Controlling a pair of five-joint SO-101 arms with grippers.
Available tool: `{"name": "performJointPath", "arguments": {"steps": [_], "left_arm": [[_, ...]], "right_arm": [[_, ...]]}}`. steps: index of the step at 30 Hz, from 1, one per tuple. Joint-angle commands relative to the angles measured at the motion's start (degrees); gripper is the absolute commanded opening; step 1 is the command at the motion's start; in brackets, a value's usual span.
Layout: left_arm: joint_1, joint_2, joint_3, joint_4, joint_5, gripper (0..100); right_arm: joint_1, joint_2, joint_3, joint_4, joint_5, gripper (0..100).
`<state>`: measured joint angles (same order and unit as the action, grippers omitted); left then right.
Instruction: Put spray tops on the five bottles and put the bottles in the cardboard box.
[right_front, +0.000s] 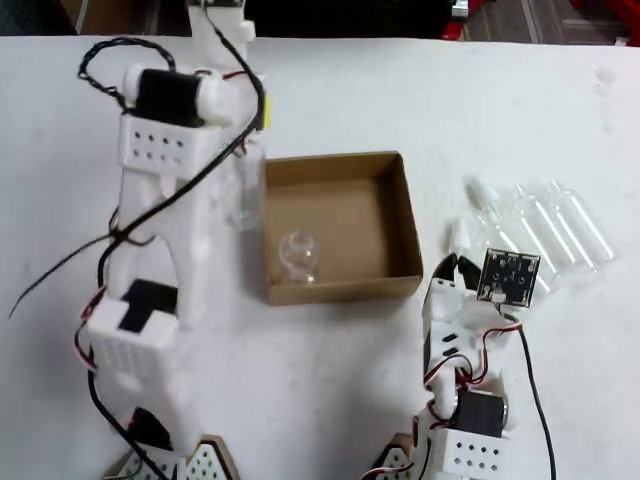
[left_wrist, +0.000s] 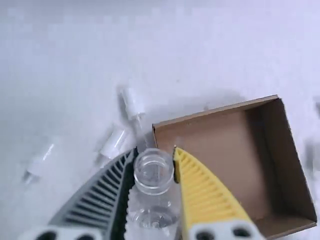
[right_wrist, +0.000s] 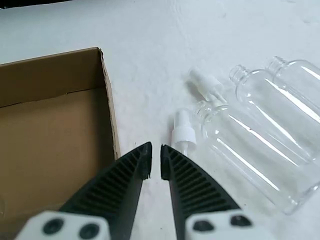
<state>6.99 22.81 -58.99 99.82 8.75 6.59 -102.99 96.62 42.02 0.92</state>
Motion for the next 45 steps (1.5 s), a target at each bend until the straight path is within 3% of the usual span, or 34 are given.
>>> {"name": "performJointPath", "arguments": {"steps": [1, 12, 20, 32, 40, 45], "left_arm": [[1.5, -6.2, -2.5, -4.6, -4.1, 2], [5.8, -10.4, -4.2, -10.0, -4.5, 2], [10.4, -19.5, -5.6, -1.9, -4.3, 2], [10.0, -34.6, -4.7, 2.5, -4.3, 2], [10.6, -48.0, 13.9, 2.4, -4.0, 2], [8.7, -56.3, 26.3, -6.1, -4.1, 2]], "right_arm": [[0.5, -0.2, 0.3, 0.3, 0.7, 2.1], [0.5, -0.2, 0.3, 0.3, 0.7, 2.1], [0.3, -0.2, 0.3, 0.3, 0.7, 2.1], [0.5, -0.1, 0.3, 0.3, 0.7, 2.1], [0.4, 0.0, 0.3, 0.4, 0.7, 2.1], [0.4, 0.1, 0.3, 0.4, 0.7, 2.1]]}}
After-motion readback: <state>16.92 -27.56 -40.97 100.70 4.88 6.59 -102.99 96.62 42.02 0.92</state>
